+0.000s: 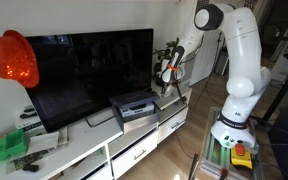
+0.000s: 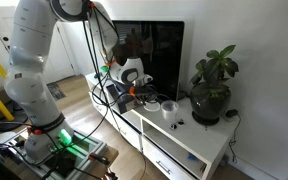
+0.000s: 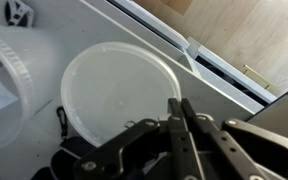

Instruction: Lift the lid from the Tv stand and put it on the cup

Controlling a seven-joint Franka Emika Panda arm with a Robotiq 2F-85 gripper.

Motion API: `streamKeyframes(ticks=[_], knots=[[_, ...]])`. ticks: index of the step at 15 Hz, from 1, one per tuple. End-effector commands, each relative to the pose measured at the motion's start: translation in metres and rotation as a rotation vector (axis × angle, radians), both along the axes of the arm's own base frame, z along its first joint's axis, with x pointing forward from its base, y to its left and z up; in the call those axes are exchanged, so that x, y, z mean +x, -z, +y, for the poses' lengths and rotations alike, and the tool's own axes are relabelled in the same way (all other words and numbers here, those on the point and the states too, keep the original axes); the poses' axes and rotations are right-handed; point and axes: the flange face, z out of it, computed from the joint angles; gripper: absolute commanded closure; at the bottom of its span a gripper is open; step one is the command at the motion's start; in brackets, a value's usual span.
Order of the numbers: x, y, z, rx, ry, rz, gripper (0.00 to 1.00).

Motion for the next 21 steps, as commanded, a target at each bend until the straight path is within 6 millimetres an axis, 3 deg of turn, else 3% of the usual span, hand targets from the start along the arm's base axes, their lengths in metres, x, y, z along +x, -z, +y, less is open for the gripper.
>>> streamKeyframes(ticks=[1, 4, 8, 10, 14, 21], knots=[[-0.009, -0.047, -0.006, -0.031, 0.106, -0.039, 0.98], [-0.004, -0.067, -0.011, -0.028, 0.166, -0.062, 0.98], [-0.001, -0.079, -0.017, -0.039, 0.21, -0.089, 0.98], [0.003, -0.081, -0.033, -0.059, 0.262, -0.112, 0.98], [0.011, -0.068, -0.069, -0.02, 0.38, -0.139, 0.98], [0.027, -0.043, -0.102, -0.008, 0.457, -0.131, 0.98]])
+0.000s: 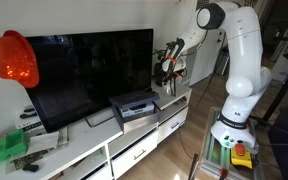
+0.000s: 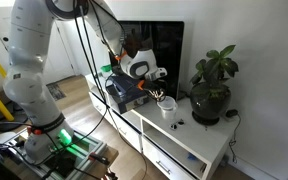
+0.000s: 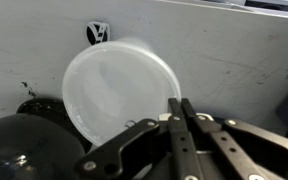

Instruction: Lift the lid from the Tv stand and put it on the cup

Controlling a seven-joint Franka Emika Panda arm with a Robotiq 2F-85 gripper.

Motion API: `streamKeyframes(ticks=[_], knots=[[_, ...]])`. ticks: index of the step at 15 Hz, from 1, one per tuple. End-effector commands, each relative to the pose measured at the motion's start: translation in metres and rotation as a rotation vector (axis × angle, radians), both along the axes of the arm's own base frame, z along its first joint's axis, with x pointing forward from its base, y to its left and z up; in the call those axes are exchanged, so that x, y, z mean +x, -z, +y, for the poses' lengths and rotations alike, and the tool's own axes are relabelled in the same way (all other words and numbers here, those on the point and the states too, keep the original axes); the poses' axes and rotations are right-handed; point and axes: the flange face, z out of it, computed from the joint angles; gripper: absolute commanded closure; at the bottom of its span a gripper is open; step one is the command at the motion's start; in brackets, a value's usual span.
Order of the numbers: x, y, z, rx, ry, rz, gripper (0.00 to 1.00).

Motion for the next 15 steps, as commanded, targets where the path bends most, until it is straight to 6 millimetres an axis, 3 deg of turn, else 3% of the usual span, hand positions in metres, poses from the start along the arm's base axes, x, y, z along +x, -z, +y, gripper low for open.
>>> streamKeyframes(ticks=[1, 6, 15], knots=[[0.015, 0.012, -0.015, 0.016, 0.028, 0.008, 0.98], [0.022, 0.022, -0.024, 0.018, 0.041, 0.037, 0.98], [0.023, 0.016, -0.03, 0.054, 0.095, 0.06, 0.98]])
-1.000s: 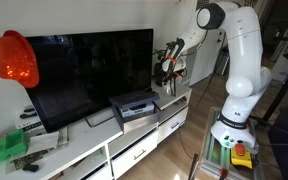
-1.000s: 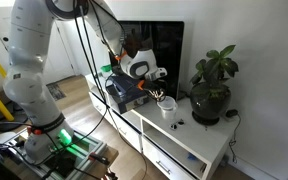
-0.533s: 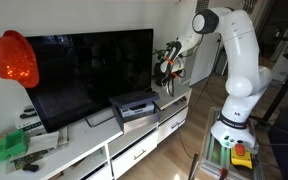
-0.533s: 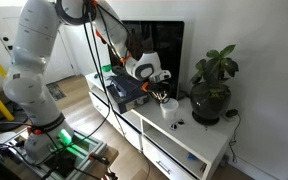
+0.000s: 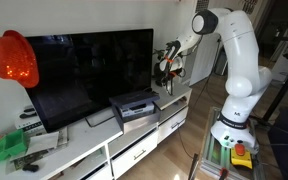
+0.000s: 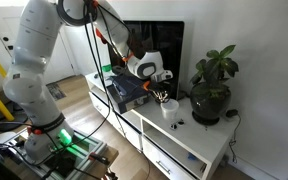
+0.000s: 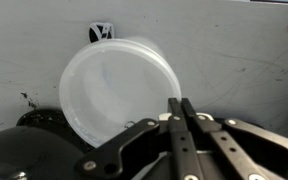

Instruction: Lift the lid from the Tv stand and put it on the cup

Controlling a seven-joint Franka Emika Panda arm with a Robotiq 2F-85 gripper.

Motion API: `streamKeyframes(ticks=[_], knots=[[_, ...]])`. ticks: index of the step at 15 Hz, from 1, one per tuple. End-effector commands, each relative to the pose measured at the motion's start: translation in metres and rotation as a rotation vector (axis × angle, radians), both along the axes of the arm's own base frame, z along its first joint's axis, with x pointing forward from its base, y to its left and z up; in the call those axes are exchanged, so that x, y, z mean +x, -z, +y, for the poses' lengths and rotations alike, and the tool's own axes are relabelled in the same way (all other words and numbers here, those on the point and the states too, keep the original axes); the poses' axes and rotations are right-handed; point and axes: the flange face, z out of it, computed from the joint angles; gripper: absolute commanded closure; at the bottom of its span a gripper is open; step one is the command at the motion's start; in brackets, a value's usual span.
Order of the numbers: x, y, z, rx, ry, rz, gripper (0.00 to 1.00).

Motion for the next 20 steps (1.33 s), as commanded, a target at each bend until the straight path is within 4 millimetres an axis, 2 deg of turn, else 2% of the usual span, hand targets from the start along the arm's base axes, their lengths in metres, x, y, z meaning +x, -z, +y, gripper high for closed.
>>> streamKeyframes(ticks=[1, 5, 6, 7, 10, 18, 20], knots=[[0.001, -0.001, -0.005, 0.024, 0.042, 0.006, 0.98], [0.001, 0.001, -0.005, 0.035, 0.056, 0.0, 0.97], [0.001, 0.002, -0.005, 0.038, 0.058, 0.001, 0.91], [0.001, 0.002, -0.004, 0.043, 0.058, 0.003, 0.69], [0.002, -0.002, -0.004, 0.05, 0.061, 0.001, 0.6], [-0.006, -0.025, 0.005, 0.001, 0.044, -0.011, 0.06], [-0.011, -0.039, 0.011, -0.024, 0.026, -0.026, 0.0]])
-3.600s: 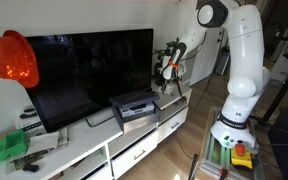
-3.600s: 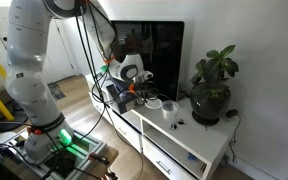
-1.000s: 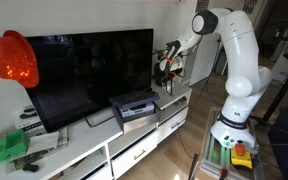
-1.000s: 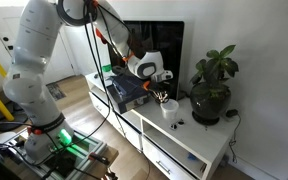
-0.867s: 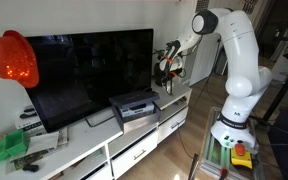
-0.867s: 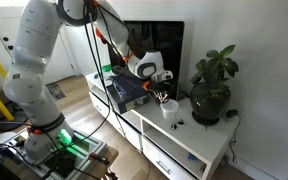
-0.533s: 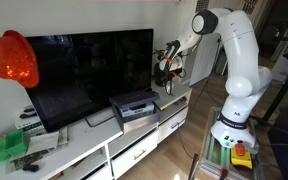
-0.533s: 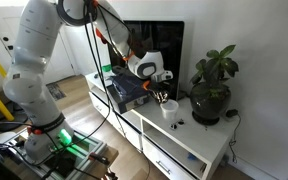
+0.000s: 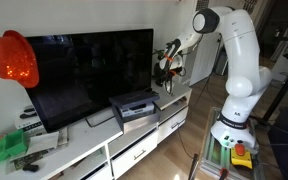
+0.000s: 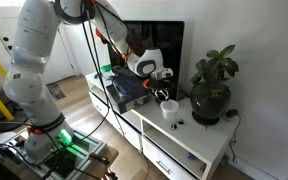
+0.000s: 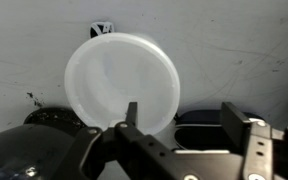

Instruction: Lift the lid from the Tv stand and put it on the cup

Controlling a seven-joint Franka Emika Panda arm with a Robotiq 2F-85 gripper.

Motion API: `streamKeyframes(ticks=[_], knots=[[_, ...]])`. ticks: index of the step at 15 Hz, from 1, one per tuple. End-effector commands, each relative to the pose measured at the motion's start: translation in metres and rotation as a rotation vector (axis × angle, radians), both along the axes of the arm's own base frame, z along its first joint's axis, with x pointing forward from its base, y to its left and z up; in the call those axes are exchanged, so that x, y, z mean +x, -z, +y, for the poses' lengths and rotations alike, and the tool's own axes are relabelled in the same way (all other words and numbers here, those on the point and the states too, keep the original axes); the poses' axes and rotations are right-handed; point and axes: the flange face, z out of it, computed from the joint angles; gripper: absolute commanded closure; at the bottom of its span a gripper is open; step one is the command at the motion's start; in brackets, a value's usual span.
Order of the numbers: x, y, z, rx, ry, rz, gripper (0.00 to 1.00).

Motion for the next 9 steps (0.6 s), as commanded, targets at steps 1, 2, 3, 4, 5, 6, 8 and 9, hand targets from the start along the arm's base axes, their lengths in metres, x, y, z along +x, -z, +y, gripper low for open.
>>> streamKeyframes(ticks=[1, 2, 3, 4, 5, 6, 8, 9], knots=[[-0.015, -0.033, 0.014, -0.045, -0.014, -0.022, 0.0], [-0.018, -0.042, 0.016, -0.065, -0.022, -0.034, 0.0], [-0.023, -0.051, 0.019, -0.082, -0.024, -0.049, 0.0], [-0.027, -0.059, 0.02, -0.1, -0.025, -0.064, 0.0], [-0.032, -0.067, 0.021, -0.114, -0.009, -0.076, 0.0], [-0.037, -0.073, 0.022, -0.12, 0.017, -0.082, 0.0], [-0.051, -0.084, 0.019, -0.114, 0.164, -0.071, 0.0], [-0.055, -0.089, 0.018, -0.115, 0.216, -0.082, 0.0]])
